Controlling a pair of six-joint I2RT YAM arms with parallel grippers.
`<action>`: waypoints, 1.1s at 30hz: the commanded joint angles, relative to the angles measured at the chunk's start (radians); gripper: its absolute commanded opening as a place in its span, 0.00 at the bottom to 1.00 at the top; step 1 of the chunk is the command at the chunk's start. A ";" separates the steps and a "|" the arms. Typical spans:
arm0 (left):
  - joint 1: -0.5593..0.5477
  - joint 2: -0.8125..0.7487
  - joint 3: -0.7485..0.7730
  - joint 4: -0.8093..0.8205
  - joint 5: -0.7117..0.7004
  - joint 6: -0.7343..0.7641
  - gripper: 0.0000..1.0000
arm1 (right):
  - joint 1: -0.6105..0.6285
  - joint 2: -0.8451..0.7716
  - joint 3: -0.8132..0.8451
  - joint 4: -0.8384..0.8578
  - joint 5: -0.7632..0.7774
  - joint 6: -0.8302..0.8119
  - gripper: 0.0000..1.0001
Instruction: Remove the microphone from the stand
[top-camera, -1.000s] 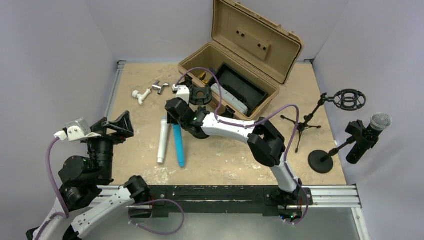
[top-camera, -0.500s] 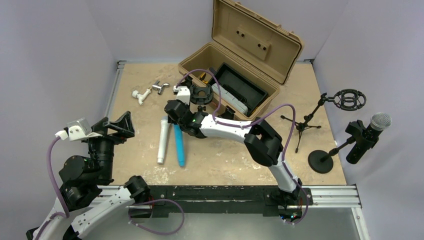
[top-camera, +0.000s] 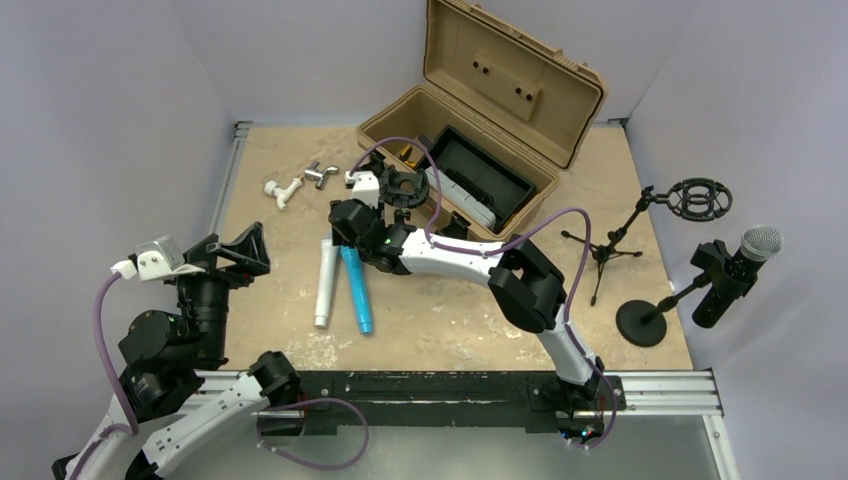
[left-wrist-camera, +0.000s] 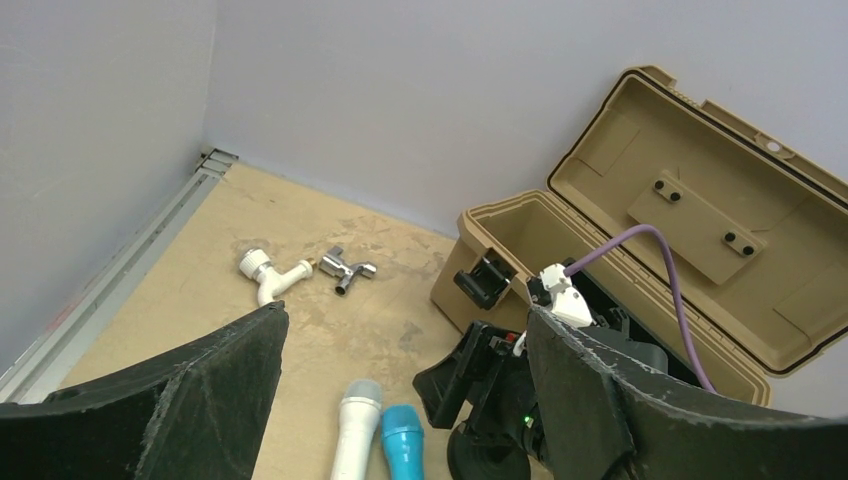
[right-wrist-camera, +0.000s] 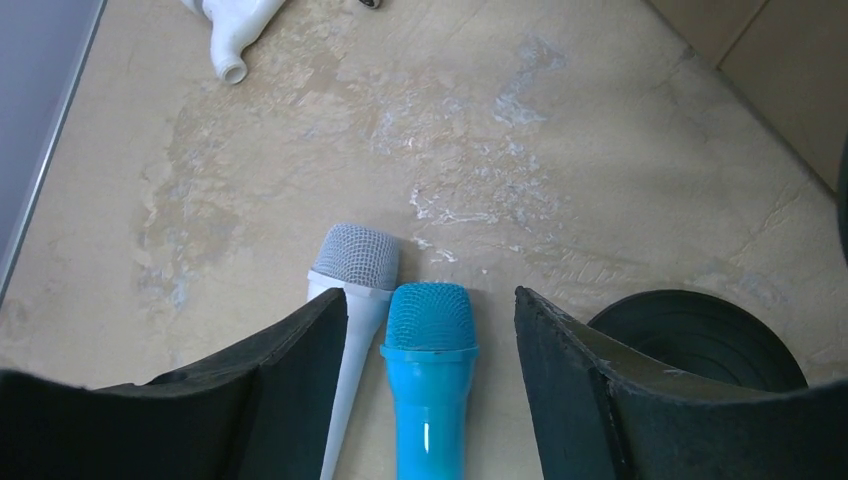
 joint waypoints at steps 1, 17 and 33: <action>0.003 0.021 0.027 0.009 0.014 -0.005 0.86 | 0.005 -0.062 0.009 0.056 0.024 -0.035 0.61; 0.003 0.027 0.031 0.006 0.021 -0.003 0.86 | 0.059 -0.411 -0.079 0.128 -0.113 -0.225 0.60; 0.002 0.034 0.032 0.005 0.041 -0.006 0.86 | -0.078 -0.921 -0.518 0.166 0.652 -0.396 0.58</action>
